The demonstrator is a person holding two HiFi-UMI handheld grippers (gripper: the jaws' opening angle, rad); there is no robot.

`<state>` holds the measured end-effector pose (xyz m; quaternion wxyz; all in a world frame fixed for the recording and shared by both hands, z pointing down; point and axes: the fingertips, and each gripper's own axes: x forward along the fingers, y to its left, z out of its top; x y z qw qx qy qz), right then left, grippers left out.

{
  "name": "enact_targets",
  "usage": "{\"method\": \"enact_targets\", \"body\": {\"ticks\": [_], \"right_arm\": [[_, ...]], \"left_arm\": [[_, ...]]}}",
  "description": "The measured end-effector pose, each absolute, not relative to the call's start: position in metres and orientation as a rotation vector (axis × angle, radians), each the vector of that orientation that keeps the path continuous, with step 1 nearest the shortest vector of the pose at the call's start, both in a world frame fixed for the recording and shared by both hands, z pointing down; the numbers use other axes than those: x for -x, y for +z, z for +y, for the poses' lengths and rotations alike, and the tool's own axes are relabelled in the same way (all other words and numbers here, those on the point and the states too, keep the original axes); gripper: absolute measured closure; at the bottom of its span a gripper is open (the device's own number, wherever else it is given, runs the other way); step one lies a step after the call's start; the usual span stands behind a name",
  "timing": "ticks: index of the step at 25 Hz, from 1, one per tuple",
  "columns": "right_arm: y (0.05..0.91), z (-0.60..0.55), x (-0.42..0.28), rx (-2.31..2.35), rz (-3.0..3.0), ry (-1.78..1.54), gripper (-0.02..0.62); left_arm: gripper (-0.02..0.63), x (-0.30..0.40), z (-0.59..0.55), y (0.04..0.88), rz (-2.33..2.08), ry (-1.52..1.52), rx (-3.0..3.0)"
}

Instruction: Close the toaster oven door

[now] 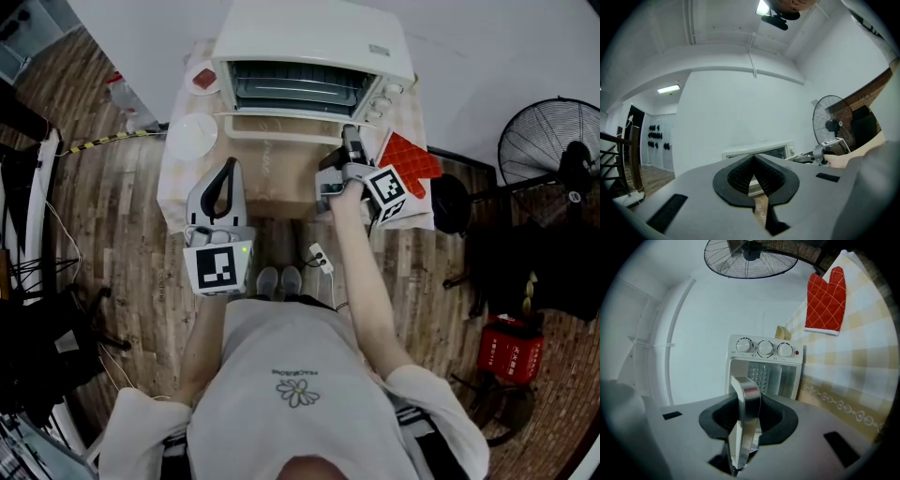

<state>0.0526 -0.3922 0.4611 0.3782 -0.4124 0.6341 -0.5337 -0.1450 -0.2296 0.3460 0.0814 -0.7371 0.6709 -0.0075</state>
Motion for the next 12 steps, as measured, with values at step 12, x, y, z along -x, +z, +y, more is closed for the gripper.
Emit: {"method": "enact_targets", "body": {"ticks": [12], "right_arm": [[0.4623,-0.3903,-0.0535,1.061,1.593,-1.363,0.511]], "left_arm": [[0.592,0.1419,-0.2304,0.3463,1.998,-0.024,2.211]]}}
